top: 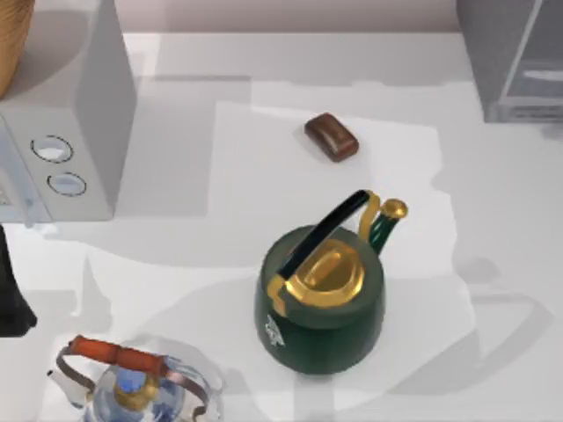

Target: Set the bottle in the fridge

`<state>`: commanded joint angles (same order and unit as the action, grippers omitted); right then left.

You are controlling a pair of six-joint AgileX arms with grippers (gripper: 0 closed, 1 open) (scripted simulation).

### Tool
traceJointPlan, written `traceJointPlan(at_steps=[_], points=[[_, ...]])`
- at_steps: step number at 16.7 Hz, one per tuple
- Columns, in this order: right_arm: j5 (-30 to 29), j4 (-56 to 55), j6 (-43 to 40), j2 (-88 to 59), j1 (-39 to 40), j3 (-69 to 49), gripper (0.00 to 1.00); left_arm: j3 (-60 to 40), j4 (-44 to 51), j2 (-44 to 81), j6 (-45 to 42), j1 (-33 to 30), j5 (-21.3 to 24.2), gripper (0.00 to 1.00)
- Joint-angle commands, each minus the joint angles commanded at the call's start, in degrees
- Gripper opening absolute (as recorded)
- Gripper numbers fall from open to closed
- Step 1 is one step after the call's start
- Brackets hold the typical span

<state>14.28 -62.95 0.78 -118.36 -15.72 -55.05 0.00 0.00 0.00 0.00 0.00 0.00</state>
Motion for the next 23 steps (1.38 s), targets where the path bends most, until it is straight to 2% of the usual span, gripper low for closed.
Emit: traceJointPlan(at_steps=[9,19,23], points=[[0.21,-0.71,0.11,-3.33,0.14,-1.84,0.01,0.0,0.0,0.0,0.0,0.0,0.0,1.0],[-2.34,10.38,0.01,-15.69,2.25,-27.31,0.01,0.0,0.0,0.0,0.0,0.0,0.0,1.0],[-2.7,12.58,-0.07,-17.78,2.82,-30.07,0.01,0.0,0.0,0.0,0.0,0.0,0.0,1.0]])
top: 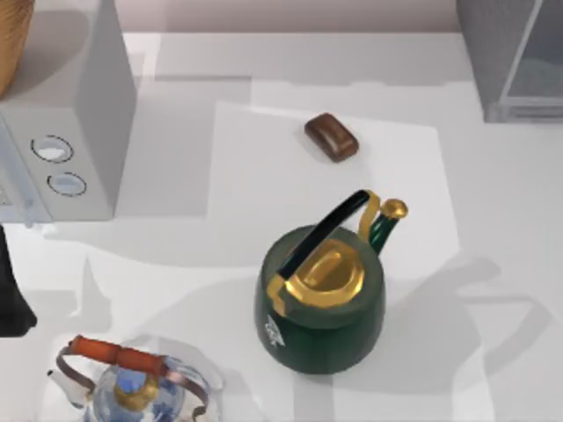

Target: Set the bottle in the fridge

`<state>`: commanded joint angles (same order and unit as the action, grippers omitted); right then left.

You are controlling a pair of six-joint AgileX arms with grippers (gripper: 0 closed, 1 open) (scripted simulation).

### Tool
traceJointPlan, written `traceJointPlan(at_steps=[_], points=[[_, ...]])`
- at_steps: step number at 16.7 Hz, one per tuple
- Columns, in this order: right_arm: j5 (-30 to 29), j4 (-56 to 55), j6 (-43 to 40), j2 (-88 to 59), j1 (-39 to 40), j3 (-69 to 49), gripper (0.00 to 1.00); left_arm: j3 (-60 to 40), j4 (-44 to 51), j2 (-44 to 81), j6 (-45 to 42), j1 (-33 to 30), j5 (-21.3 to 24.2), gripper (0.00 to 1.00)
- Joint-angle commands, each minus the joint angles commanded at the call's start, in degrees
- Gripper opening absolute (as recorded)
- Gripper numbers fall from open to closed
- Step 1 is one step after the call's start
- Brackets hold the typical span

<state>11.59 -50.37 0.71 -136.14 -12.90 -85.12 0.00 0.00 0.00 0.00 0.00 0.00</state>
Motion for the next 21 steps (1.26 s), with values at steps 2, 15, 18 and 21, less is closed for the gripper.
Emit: traceJointPlan(at_steps=[2,15,18,21], points=[[0.0,0.0,0.0,0.0,0.0,0.0,0.01,0.0,0.0,0.0,0.0,0.0,0.0,1.0],[0.0,0.0,0.0,0.0,0.0,0.0,0.98,0.0,0.0,0.0,0.0,0.0,0.0,1.0],[0.0,0.0,0.0,0.0,0.0,0.0,1.0,0.0,0.0,0.0,0.0,0.0,0.0,1.0],[0.0,0.0,0.0,0.0,0.0,0.0,1.0,0.0,0.0,0.0,0.0,0.0,0.0,1.0]])
